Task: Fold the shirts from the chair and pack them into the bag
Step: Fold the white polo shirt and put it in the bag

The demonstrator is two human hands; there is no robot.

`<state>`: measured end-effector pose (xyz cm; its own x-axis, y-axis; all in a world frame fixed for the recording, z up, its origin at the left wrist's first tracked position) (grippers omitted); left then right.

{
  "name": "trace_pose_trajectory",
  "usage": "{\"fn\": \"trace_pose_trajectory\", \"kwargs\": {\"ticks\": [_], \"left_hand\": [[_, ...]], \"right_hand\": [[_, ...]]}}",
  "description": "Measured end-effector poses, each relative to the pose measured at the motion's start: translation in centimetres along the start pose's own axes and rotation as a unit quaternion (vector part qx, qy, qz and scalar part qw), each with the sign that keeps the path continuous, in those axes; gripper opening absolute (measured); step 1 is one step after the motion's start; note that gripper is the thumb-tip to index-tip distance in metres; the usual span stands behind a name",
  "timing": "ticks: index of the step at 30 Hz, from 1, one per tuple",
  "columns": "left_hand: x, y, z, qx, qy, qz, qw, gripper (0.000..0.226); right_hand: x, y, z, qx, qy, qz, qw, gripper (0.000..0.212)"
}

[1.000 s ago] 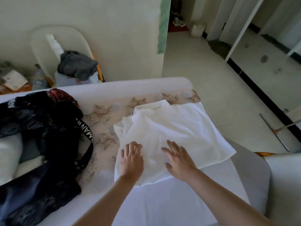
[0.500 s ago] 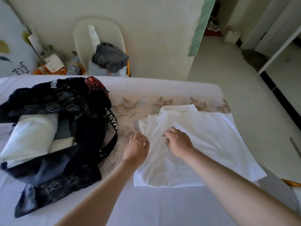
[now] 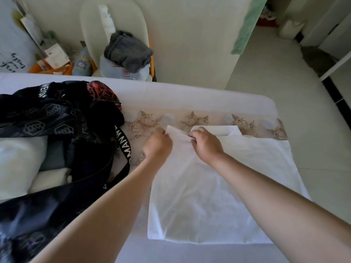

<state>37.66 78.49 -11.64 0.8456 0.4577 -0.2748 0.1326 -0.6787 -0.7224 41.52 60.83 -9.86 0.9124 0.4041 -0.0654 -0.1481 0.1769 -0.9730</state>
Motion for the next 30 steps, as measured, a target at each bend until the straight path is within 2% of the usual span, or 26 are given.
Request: {"fn": "trace_pose_trajectory", "kwargs": {"ticks": [2,4,6,7,9,11,12,14,16,18,20,23,26,30], "left_hand": [[0.8,-1.7,-0.2,-0.069,0.004,-0.038,0.997,0.018],[1.7,-2.1,0.4,-0.096,0.002,-0.038,0.995,0.018],[2.2,-2.7,1.2,-0.042,0.018,-0.058,0.997,0.03],[1.9,-2.9,1.2,0.014,0.053,-0.08,0.995,0.038],[-0.5,-1.9,-0.7,0.079,0.186,-0.093,0.975,0.04],[-4.4,1.5,-2.2,0.097,0.337,-0.016,0.936,0.04],[-5.9,3.7,-1.5,0.133,0.372,0.036,0.918,0.045],[-7.1,6.6,2.0,0.221,0.36,0.099,0.901,0.06],[-6.8,7.0,5.2,0.246,0.319,0.106,0.909,0.065],[-7.3,6.1,6.1,0.254,0.287,0.099,0.918,0.064],[-8.8,5.4,5.6,0.279,0.287,0.079,0.913,0.063],[-13.4,6.2,5.2,0.236,0.367,0.127,0.891,0.074],[-16.9,7.1,7.8,0.241,0.401,0.22,0.856,0.102],[-16.9,4.7,11.5,0.287,0.386,0.267,0.835,0.1]], "right_hand": [[0.7,-1.3,0.0,0.071,0.005,-0.057,0.996,0.027],[0.7,-2.1,0.9,0.102,-0.02,-0.104,0.989,0.044],[-0.2,-1.7,1.6,0.058,-0.038,-0.13,0.989,0.059],[-0.9,-1.2,1.7,0.015,-0.037,-0.133,0.99,0.06],[-2.7,0.2,1.8,-0.063,-0.042,-0.134,0.988,0.058],[-4.2,2.2,1.8,-0.116,-0.055,-0.109,0.986,0.054],[-4.5,3.6,1.6,-0.14,-0.055,-0.069,0.986,0.054],[-4.7,6.2,0.8,-0.179,-0.048,0.04,0.982,0.06],[-4.8,7.4,0.0,-0.205,-0.048,0.113,0.971,0.064],[-4.6,6.7,0.1,-0.213,-0.053,0.103,0.97,0.065],[-4.9,5.6,0.6,-0.209,-0.043,0.067,0.975,0.064],[-7.5,6.1,2.2,-0.191,-0.046,0.044,0.98,0.064],[-10.8,8.5,3.6,-0.175,-0.043,0.119,0.976,0.071],[-12.2,9.1,6.1,-0.172,-0.042,0.167,0.97,0.068]]}}
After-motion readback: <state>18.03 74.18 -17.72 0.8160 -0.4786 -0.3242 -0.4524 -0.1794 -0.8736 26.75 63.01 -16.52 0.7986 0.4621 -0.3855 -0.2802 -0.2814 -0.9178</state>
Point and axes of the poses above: each hand's wrist, its own x-axis towards the middle knuckle, its own y-axis out of the palm, z = x × y, the point moved 10 cm from there along x, towards the middle knuckle, and after that the axes turned 12 degrees about -x, right-handed, at the moved point
